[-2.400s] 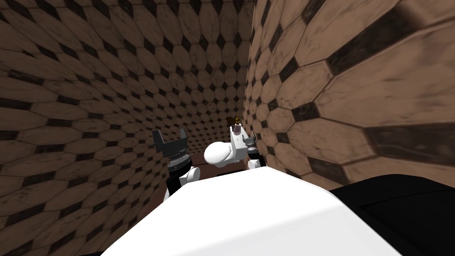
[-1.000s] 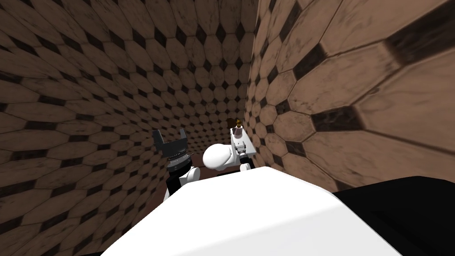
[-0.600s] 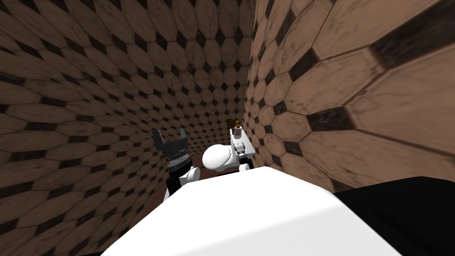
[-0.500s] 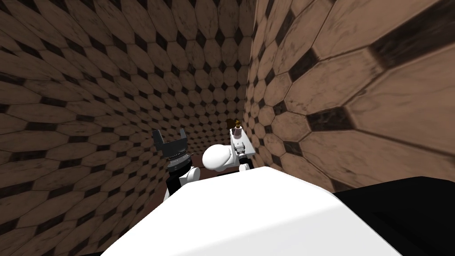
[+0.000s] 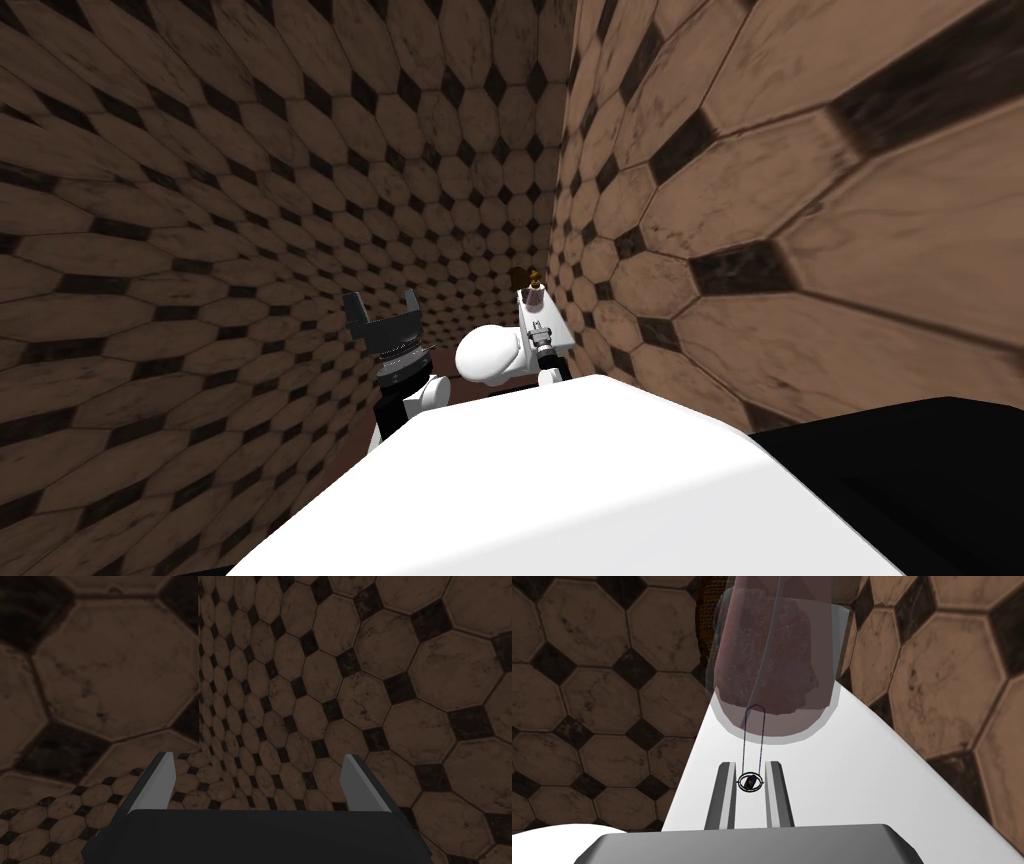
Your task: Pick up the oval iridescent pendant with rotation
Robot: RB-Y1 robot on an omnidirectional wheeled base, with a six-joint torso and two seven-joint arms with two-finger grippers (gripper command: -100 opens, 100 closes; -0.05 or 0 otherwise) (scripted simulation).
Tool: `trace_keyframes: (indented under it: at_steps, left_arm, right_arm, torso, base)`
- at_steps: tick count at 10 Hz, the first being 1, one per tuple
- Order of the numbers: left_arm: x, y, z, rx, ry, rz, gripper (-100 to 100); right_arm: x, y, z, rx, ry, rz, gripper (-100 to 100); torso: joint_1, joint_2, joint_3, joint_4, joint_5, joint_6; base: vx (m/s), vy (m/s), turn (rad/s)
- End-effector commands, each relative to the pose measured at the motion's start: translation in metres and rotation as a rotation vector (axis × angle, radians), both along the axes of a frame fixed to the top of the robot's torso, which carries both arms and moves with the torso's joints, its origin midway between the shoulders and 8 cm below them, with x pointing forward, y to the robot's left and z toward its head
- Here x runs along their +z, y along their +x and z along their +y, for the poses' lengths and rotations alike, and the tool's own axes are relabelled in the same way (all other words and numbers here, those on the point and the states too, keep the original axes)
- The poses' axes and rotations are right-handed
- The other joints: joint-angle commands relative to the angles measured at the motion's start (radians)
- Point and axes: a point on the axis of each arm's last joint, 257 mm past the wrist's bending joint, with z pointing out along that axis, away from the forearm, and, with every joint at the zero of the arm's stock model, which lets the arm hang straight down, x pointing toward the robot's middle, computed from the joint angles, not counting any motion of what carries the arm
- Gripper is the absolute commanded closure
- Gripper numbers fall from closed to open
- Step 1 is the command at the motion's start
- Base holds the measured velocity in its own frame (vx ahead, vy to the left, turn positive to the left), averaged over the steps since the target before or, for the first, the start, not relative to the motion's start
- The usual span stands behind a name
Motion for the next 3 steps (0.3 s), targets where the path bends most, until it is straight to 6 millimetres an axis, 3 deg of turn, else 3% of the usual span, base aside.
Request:
trace_keyframes:
  at_steps: [1, 2, 3]
  left_arm:
    - [0.0, 0.0, 0.0, 0.0, 0.0, 0.0, 0]
    - [0.0, 0.0, 0.0, 0.0, 0.0, 0.0, 0]
    - [0.0, 0.0, 0.0, 0.0, 0.0, 0.0, 0]
  right_arm:
    - [0.0, 0.0, 0.0, 0.0, 0.0, 0.0, 0]
    - [0.0, 0.0, 0.0, 0.0, 0.0, 0.0, 100]
    - [0.0, 0.0, 0.0, 0.0, 0.0, 0.0, 0]
  torso:
    - [0.0, 0.0, 0.0, 0.0, 0.0, 0.0]
    - [0.0, 0.0, 0.0, 0.0, 0.0, 0.0]
    - [0.0, 0.0, 0.0, 0.0, 0.0, 0.0]
  base:
    - [0.0, 0.0, 0.0]
    - [0.0, 0.0, 0.0]
    - [0.0, 0.0, 0.0]
